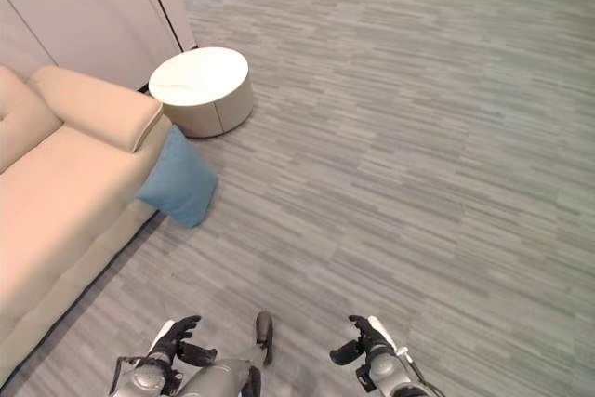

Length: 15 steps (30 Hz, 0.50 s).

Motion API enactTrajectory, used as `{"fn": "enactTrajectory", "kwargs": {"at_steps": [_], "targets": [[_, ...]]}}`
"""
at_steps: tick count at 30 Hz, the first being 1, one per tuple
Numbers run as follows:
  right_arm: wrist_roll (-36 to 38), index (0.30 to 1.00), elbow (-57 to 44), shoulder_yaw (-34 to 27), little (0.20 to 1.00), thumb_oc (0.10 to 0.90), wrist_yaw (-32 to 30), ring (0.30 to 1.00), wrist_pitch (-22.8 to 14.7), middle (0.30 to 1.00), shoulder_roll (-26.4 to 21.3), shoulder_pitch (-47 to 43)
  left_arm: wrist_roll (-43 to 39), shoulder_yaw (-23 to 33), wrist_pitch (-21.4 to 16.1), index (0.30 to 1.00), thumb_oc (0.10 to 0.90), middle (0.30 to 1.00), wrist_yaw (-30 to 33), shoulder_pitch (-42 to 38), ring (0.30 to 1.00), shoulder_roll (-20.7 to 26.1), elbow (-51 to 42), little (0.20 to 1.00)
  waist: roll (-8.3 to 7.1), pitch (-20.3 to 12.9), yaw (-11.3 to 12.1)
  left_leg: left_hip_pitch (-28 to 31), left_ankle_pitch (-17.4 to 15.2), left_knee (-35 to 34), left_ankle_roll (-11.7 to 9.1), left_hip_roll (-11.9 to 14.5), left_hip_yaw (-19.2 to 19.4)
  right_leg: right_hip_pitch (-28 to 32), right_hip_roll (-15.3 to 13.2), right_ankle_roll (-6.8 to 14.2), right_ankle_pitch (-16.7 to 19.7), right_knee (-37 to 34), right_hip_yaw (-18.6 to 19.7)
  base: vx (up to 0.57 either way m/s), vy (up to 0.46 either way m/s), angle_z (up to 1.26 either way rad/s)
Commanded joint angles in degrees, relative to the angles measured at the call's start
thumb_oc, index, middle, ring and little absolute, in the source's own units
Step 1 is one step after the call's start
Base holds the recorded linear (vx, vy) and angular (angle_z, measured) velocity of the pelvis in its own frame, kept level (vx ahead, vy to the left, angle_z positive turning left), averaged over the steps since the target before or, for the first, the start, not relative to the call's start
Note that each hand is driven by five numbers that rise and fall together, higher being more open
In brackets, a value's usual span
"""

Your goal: Pick up all the scattered cushions and arrange them neatly on the sofa.

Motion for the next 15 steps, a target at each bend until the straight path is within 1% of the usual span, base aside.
{"fn": "enactTrajectory", "kwargs": {"at_steps": [1, 2, 3, 4, 5, 6, 7, 8, 9, 10, 11, 12, 13, 14, 15], "targets": [[-1.1, 0.900, -3.1, -4.0, 0.900, 0.800, -0.7, 0.900, -2.6, 0.900, 1.6, -0.2, -1.1, -1.6, 2.7, 0.900, 0.800, 0.900, 1.2, 3.4, 0.900, 1.1, 5.4, 0.900, -0.48, -0.3, 5.4, 5.4, 8.1, -6.0, -0.8, -1.4, -5.0, -6.9, -0.1, 5.1, 5.2, 7.5, -0.1, 0.55, -0.018, -0.48], [-1.1, 0.900, -3.1, -4.0, 0.900, 0.800, -0.7, 0.900, -2.6, 0.900, 1.6, -0.2, -1.1, -1.6, 2.7, 0.900, 0.800, 0.900, 1.2, 3.4, 0.900, 1.1, 5.4, 0.900, -0.40, -0.5, 5.5, 5.3, 8.1, -6.0, -0.8, -1.2, -5.0, -7.1, 0.0, 5.1, 5.3, 7.5, 0.0, 0.61, 0.007, 0.04], [-1.3, 0.900, -3.6, -3.9, 0.900, 0.800, -0.1, 0.900, -2.3, 0.900, 2.2, 0.5, -2.2, -0.3, 3.2, 0.900, 0.800, 0.900, 1.1, 3.1, 0.900, 1.8, 5.6, 0.900, -1.70, -0.3, 5.4, 8.1, 5.8, -3.9, 1.4, -2.3, -6.9, -13.6, -1.8, 11.4, 13.1, 24.6, -0.9, 0.24, 0.021, 0.20], [-1.3, 0.900, -3.6, -3.9, 0.900, 0.800, -0.1, 0.900, -2.3, 0.900, 2.2, 0.5, -2.2, -0.3, 3.2, 0.900, 0.800, 0.900, 1.1, 3.2, 0.900, 1.8, 5.6, 0.900, -1.70, -0.3, 5.4, 8.0, 5.8, -3.9, 1.4, -2.3, -6.9, -13.6, -1.7, 11.4, 13.1, 24.6, -0.9, 0.60, 0.039, 0.53], [-1.3, 0.900, -5.7, -4.1, 0.900, 0.800, 0.5, 0.900, -2.4, 0.900, 2.1, 1.3, -3.4, -0.7, 3.1, 0.900, 0.800, 0.900, 0.6, 1.4, 0.900, 2.4, 3.8, 0.900, -1.26, 0.6, 2.3, 12.1, 3.1, -3.4, 2.3, -1.7, -10.9, -20.9, -0.1, 14.3, 19.2, 42.4, 0.2, 0.50, 0.041, 0.64], [-1.2, 0.900, -5.7, -4.3, 0.900, 0.800, 0.7, 0.900, -2.2, 0.900, 2.1, 1.7, -3.4, -0.9, 3.2, 0.900, 0.800, 0.900, 0.4, 0.8, 0.900, 2.7, 3.2, 0.900, 0.20, 0.5, 1.2, 14.3, 2.1, -3.4, 2.3, -0.6, -12.6, -24.5, 1.8, 14.7, 19.8, 48.9, -0.6, 0.66, 0.052, 1.43], [-1.6, 0.900, -6.1, -4.4, 0.900, 0.800, 0.8, 0.900, -2.1, 0.900, 2.0, 2.0, -3.4, -1.3, 3.2, 0.900, 0.800, 0.900, 0.6, 0.6, 0.900, 3.1, 3.0, 0.900, 1.19, 1.0, -0.4, 16.9, 1.7, -3.9, 2.3, -0.2, -14.0, -28.8, 2.2, 14.6, 19.0, 55.6, -1.7, 0.30, 0.034, 1.40], [-1.6, 0.900, -6.1, -4.4, 0.900, 0.800, 0.8, 0.900, -2.1, 0.900, 2.0, 2.0, -3.4, -1.3, 3.2, 0.900, 0.800, 0.900, 0.6, 0.6, 0.900, 3.1, 3.0, 0.900, 1.13, 1.0, -0.4, 16.9, 1.7, -3.9, 2.3, -0.3, -14.0, -28.8, 2.1, 14.6, 19.0, 55.7, -1.7, 0.50, 0.015, 1.51], [-1.4, 0.900, -8.0, -5.0, 0.900, 0.800, 0.7, 0.900, -2.1, 0.900, 1.6, 2.7, -2.7, -2.8, 3.4, 0.900, 0.800, 0.900, 0.6, -0.6, 0.900, 3.4, 2.7, 0.900, 3.33, 1.7, -3.6, 21.6, 1.0, -6.0, 1.8, 1.0, -17.1, -36.6, 1.6, 11.5, 13.8, 60.7, -4.7, 0.34, 0.003, 0.82], [-1.4, 0.900, -8.0, -4.9, 0.900, 0.800, 0.7, 0.900, -2.1, 0.900, 1.6, 2.7, -2.7, -2.8, 3.4, 0.900, 0.800, 0.900, 0.6, -0.6, 0.900, 3.4, 2.7, 0.900, 3.31, 1.7, -3.6, 21.6, 1.0, -6.0, 1.8, 1.0, -17.1, -36.6, 1.5, 11.5, 13.8, 60.7, -4.7, 0.61, -0.081, 1.11], [-1.3, 0.900, -9.2, -5.0, 0.900, 0.800, 0.5, 0.900, -2.2, 0.900, 1.2, 3.4, -2.3, -3.8, 3.3, 0.900, 0.800, 0.900, 0.5, -1.0, 0.900, 3.4, 2.2, 0.900, 3.79, 2.4, -6.2, 24.8, 0.0, -6.1, 1.1, 1.0, -19.9, -41.4, 1.5, 9.9, 11.8, 55.4, -3.9, 0.47, -0.173, 0.87], [-1.4, 0.900, -10.0, -5.0, 0.900, 0.800, 0.4, 0.900, -2.1, 0.900, 0.7, 3.7, -1.8, -4.2, 3.3, 0.900, 0.800, 0.900, 0.5, -1.4, 0.900, 3.4, 1.8, 0.900, 3.24, 2.4, -7.3, 26.7, -1.5, -5.8, 0.7, 0.6, -21.3, -41.6, 0.9, 9.0, 11.3, 49.1, -1.7, 0.65, -0.259, 1.24], [-1.5, 0.900, -10.2, -5.0, 0.900, 0.800, 0.1, 0.900, -1.9, 0.900, 0.4, 4.0, -0.8, -5.2, 3.3, 0.900, 0.800, 0.900, 0.5, -2.1, 0.900, 3.4, 1.3, 0.900, 2.36, 2.5, -8.3, 27.5, -3.1, -4.9, 0.4, -0.4, -23.0, -39.6, 0.7, 8.3, 10.3, 37.3, 1.4, 0.38, -0.171, 1.16], [-1.5, 0.900, -10.2, -5.0, 0.900, 0.800, 0.1, 0.900, -1.9, 0.900, 0.4, 4.0, -0.8, -5.2, 3.3, 0.900, 0.800, 0.900, 0.5, -2.2, 0.900, 3.4, 1.3, 0.900, 2.55, 2.6, -8.4, 27.5, -3.0, -4.9, 0.3, -0.2, -23.1, -39.3, 0.8, 8.3, 10.7, 36.7, 1.3, 0.51, -0.301, 1.46], [-2.0, 0.900, -9.9, -5.1, 0.900, 0.800, 0.0, 0.900, -1.4, 0.900, -0.4, 4.7, 0.2, -5.9, 3.1, 0.900, 0.800, 0.900, 0.3, -2.8, 0.900, 3.0, 1.3, 0.900, 1.37, 2.0, -9.1, 28.2, -5.9, -3.4, -0.5, -1.3, -26.6, -36.3, -1.4, 7.7, 11.0, 17.8, 9.4, 0.33, -0.213, 1.05]]}}
